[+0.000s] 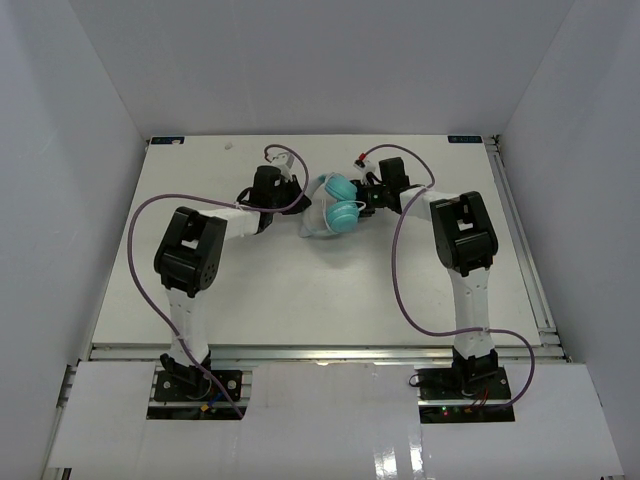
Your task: Wrap the headphones
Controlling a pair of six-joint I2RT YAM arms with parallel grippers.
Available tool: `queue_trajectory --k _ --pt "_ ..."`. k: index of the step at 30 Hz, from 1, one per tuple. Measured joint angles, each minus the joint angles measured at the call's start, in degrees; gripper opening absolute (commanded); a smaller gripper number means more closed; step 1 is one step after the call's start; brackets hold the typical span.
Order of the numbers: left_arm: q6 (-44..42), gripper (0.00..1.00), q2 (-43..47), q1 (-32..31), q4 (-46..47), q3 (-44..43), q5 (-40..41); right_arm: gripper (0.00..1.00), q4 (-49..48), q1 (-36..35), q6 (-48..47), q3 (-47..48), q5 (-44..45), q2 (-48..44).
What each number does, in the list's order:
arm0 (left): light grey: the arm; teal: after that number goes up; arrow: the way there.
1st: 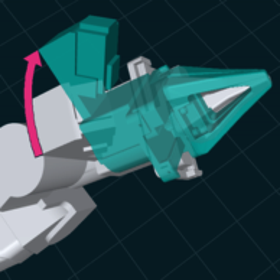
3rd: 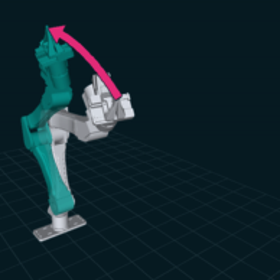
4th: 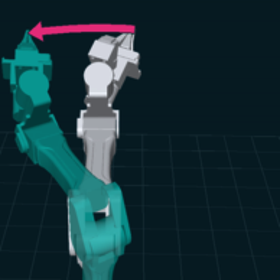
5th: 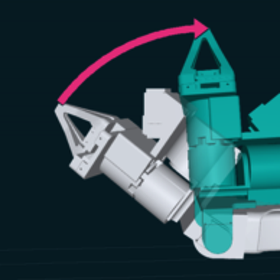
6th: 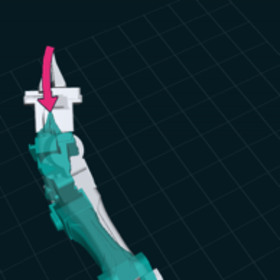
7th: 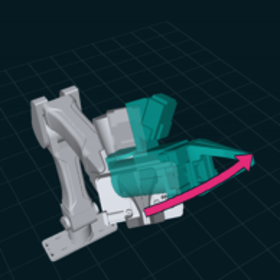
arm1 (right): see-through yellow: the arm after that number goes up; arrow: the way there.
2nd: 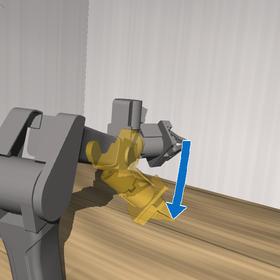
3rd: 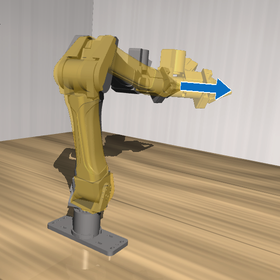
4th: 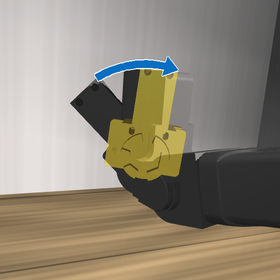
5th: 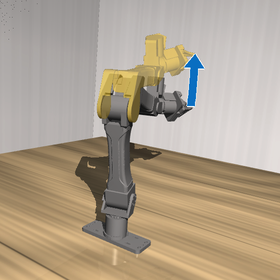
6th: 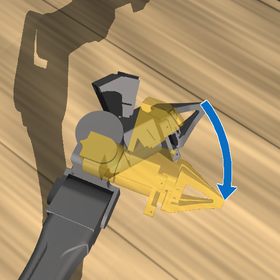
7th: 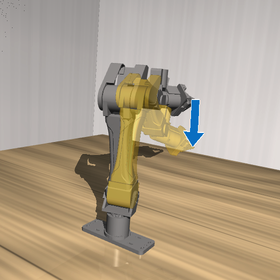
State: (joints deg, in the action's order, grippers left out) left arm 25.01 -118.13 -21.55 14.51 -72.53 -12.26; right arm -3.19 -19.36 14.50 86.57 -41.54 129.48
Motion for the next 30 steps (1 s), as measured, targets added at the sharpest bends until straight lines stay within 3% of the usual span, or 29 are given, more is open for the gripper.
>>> queue_trajectory --k 8,20,30 --pt "3.75 0.0 -4.28 0.94 -5.35 -6.48 3.07 0.49 0.17 1.04 1.86 -1.73 -1.89 -1.01" --pt "6.25 0.0 -6.45 1.45 -12.14 -10.06 2.92 0.5 -0.01 0.89 2.41 -4.8 -2.64 -3.01" --pt "7.28 0.0 -7.1 1.49 -14.37 -11.51 -0.14 0.57 -0.78 1.93 3.15 -9.44 -3.07 -5.96"
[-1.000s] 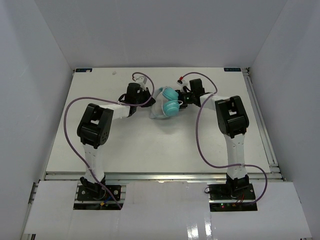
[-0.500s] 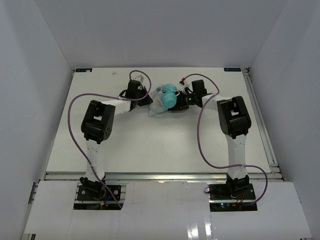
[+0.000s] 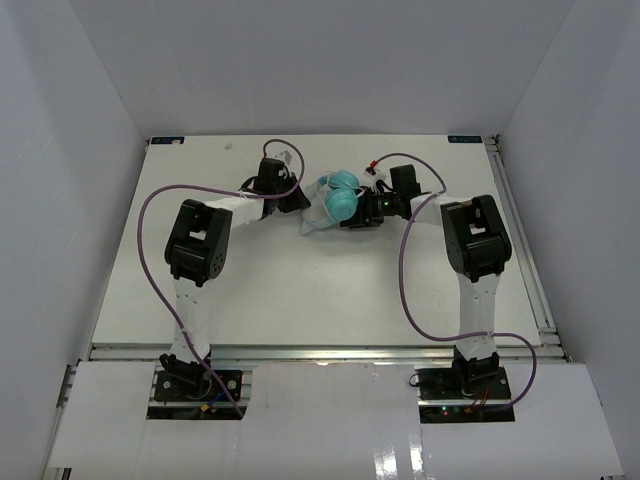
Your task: Wrap the headphones
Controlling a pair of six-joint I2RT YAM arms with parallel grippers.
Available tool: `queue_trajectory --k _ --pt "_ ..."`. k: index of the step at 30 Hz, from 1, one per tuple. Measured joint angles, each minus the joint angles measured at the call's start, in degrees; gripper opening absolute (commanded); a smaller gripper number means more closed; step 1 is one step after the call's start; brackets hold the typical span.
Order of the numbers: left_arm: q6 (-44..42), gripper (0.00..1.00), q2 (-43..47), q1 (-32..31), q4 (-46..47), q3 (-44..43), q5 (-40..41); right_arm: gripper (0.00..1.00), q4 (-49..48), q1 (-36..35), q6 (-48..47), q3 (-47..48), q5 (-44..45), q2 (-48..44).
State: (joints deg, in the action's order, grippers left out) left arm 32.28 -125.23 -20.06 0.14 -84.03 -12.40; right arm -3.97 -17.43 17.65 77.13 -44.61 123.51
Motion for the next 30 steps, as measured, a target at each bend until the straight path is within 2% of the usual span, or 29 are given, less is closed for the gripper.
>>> queue_trajectory --k 16,30 --pt "1.2 0.0 2.71 1.07 10.77 9.14 -4.91 0.61 -0.14 2.02 3.93 -0.04 -4.04 0.72" --pt "1.96 0.0 3.65 3.06 12.64 11.57 -6.98 0.61 -0.7 4.71 5.95 0.32 -6.23 1.61"
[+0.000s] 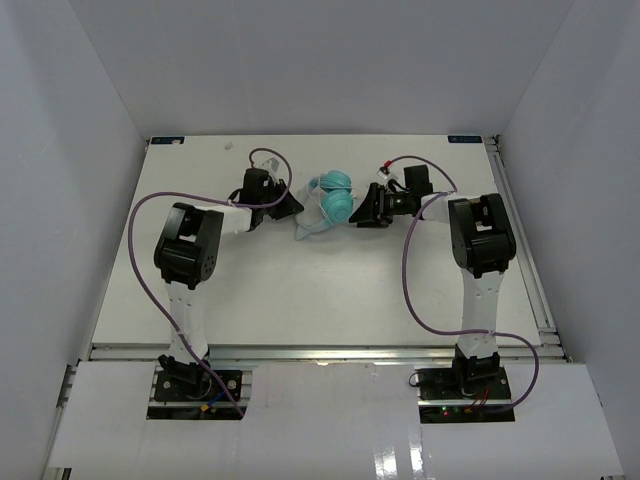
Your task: Wrap the headphones
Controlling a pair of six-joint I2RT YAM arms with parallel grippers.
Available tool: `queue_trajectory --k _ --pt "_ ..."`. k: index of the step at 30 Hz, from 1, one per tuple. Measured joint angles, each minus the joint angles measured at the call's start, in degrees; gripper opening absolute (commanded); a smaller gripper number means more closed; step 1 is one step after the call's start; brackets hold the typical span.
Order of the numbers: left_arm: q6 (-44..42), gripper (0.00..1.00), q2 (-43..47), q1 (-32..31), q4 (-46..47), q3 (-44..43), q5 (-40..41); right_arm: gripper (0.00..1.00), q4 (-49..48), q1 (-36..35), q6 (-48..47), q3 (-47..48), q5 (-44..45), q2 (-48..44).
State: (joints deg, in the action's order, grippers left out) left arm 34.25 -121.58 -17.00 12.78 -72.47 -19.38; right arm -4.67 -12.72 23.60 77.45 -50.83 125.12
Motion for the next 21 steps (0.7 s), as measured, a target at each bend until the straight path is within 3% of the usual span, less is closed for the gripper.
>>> queue_trajectory --k 12,21 --pt "0.32 0.0 0.02 1.0 -5.74 -3.03 2.75 0.62 -1.31 1.41 -0.28 -2.51 -1.92 -0.84" --pt "1.94 0.0 -3.93 1.1 -15.04 -12.82 8.61 0.62 -1.04 1.47 -2.74 -7.67 -1.83 -5.16"
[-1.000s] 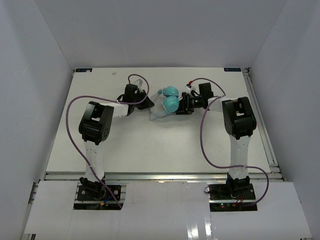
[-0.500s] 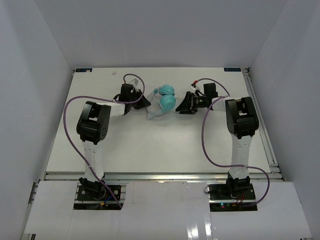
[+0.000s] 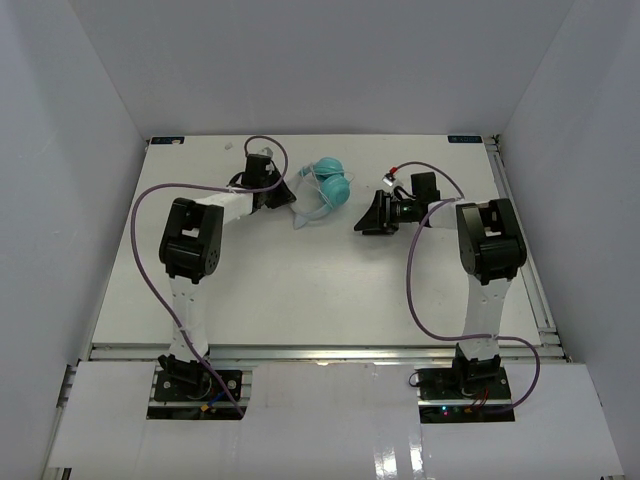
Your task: Wrap the headphones
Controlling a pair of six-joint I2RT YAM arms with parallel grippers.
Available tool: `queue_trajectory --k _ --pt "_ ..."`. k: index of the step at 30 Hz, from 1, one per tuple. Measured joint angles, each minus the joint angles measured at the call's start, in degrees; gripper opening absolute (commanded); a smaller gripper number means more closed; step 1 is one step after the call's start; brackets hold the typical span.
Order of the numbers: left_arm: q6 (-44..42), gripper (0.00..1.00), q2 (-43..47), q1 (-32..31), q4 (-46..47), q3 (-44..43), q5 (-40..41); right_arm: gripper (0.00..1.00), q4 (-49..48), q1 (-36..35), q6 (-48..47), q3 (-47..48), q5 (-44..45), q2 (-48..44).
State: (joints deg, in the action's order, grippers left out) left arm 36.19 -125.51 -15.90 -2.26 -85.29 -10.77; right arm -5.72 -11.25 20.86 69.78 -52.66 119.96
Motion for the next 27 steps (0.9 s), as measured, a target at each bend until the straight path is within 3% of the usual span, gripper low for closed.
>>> queue_trajectory --k 5,10,17,23,27 --pt "0.73 0.04 -1.5 -0.02 -4.92 -4.29 3.57 0.62 1.4 0.02 -2.9 -2.0 0.05 -3.45" --pt "1.08 0.26 -2.89 -0.02 -8.8 -8.05 5.55 0.62 3.28 0.04 -5.51 -3.32 0.09 -7.4" --pt "1.41 0.45 -3.07 -0.02 -11.76 -9.51 5.85 0.63 4.82 0.04 -8.05 -5.45 0.03 -13.1" --pt "1.33 0.55 -2.39 -0.11 -12.73 -9.47 5.31 0.63 7.28 0.04 -9.78 -8.05 0.15 -16.72" --pt "0.64 0.69 -1.0 -0.11 -13.7 -8.35 4.36 0.65 9.82 0.04 -12.31 -8.86 0.92 -19.08"
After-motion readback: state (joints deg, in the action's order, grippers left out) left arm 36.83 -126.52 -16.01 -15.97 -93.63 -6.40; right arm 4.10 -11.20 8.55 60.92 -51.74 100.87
